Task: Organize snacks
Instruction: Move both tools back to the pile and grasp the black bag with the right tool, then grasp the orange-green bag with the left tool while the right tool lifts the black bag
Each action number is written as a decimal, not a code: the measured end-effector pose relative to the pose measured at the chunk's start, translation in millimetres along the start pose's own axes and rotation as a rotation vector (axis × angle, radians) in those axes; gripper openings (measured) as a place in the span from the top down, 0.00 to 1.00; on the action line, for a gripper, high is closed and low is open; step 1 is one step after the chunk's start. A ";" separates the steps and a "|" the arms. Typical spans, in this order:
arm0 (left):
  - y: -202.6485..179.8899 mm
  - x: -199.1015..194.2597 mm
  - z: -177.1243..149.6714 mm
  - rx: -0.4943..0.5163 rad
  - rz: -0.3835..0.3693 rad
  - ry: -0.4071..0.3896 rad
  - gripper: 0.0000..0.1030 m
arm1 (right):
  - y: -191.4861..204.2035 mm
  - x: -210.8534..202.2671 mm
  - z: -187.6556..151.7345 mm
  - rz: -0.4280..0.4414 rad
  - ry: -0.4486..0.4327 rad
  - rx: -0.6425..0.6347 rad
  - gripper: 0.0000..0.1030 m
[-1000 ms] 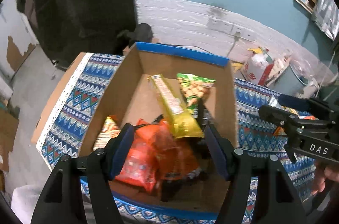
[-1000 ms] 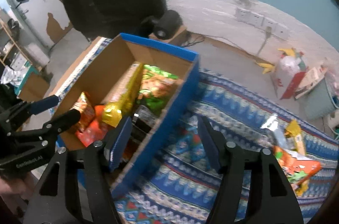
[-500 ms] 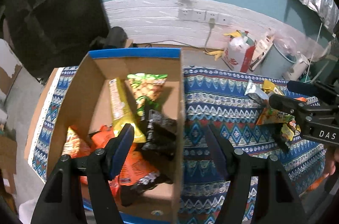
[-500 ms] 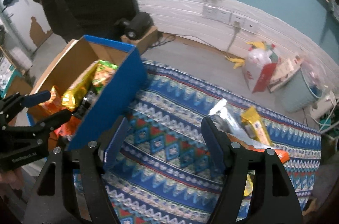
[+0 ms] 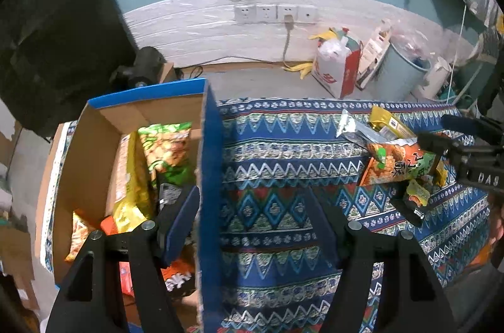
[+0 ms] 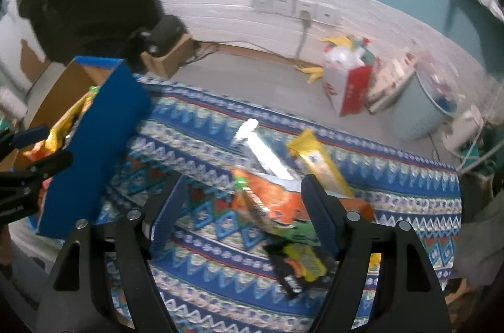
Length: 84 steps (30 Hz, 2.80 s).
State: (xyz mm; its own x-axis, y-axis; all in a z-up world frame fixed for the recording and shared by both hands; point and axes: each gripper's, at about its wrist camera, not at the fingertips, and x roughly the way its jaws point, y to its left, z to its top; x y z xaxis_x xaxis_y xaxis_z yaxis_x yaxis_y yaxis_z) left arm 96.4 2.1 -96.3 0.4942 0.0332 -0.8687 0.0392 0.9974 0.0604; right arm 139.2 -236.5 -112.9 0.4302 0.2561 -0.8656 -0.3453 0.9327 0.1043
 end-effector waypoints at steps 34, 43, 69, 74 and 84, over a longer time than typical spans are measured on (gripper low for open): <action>-81.1 80.0 23.9 0.031 -0.072 0.178 0.29 | -130.4 66.5 -63.8 -0.105 0.189 0.191 0.27; -84.5 84.2 13.6 -0.001 -0.086 0.218 0.25 | -69.7 79.4 -84.0 -0.059 0.247 0.058 0.27; -149.7 146.1 -14.2 -0.134 -0.193 0.406 0.23 | -113.8 76.9 -120.3 -0.176 0.246 0.307 0.25; -154.1 147.1 -23.0 -0.070 -0.191 0.417 0.23 | -135.8 63.7 -137.3 -0.153 0.242 0.379 0.25; -129.4 134.3 -38.0 -0.065 -0.185 0.406 0.25 | -143.3 70.3 -145.9 -0.143 0.236 0.468 0.24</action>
State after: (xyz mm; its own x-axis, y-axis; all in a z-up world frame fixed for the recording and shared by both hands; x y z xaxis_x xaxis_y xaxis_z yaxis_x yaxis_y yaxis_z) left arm 124.7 -120.1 -239.4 0.1029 -0.1369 -0.9852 0.0340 0.9904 -0.1341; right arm 97.3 -389.2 -260.2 0.2279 0.1050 -0.9680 0.1343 0.9813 0.1380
